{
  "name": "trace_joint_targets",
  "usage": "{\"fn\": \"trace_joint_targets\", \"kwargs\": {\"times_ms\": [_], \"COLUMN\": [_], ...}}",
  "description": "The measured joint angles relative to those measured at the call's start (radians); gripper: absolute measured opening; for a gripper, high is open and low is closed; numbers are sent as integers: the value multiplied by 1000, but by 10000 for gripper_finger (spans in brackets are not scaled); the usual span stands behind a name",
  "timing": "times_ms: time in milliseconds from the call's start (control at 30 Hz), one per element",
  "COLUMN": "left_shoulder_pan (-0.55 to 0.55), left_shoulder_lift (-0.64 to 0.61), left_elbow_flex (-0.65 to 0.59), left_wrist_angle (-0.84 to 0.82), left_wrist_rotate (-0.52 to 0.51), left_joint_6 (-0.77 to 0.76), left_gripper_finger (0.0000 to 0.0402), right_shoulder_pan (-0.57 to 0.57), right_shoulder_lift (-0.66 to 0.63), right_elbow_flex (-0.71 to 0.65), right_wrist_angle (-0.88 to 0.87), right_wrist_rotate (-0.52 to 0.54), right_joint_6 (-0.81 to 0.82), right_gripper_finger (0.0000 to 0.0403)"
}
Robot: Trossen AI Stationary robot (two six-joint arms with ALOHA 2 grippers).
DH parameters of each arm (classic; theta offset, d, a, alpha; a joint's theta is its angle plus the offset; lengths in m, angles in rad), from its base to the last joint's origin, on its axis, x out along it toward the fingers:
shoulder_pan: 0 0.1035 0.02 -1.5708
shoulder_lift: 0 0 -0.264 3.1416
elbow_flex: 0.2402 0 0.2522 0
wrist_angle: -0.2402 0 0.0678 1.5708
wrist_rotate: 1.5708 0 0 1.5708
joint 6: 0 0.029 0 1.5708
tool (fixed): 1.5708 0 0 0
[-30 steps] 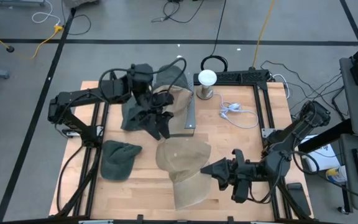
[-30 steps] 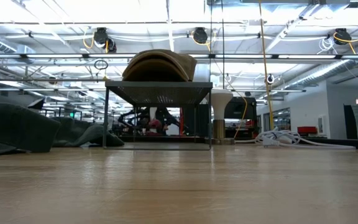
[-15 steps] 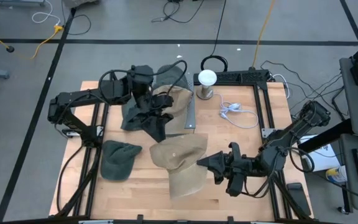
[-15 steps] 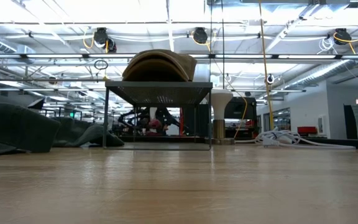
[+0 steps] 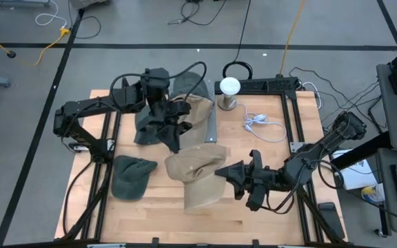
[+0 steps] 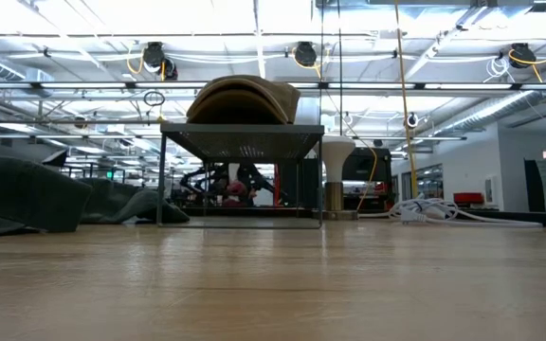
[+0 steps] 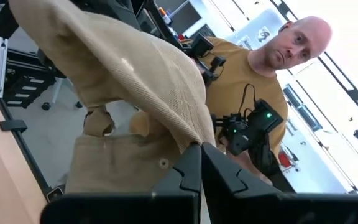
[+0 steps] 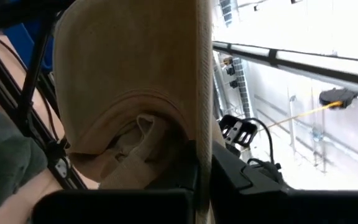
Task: Pick & Place hat
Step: Stack the brown cap on the stacked brown caps on the shelf
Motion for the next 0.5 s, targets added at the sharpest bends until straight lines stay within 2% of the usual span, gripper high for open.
{"fn": "trace_joint_targets", "kwargs": {"times_ms": [233, 333, 500], "left_shoulder_pan": [57, 92, 141], "left_shoulder_lift": [0, 0, 0], "left_elbow_flex": [0, 0, 0], "left_wrist_angle": [0, 1, 10], "left_wrist_rotate": [32, 37, 71], "left_joint_6": [-68, -84, -120], "left_gripper_finger": [2, 2, 1], "right_shoulder_pan": [10, 35, 92], "right_shoulder_lift": [0, 0, 0], "right_elbow_flex": [0, 0, 0], "right_wrist_angle": [-39, -32, -33], "right_wrist_rotate": [70, 152, 326], "right_joint_6": [29, 100, 315], "right_gripper_finger": [52, 80, 119]}}
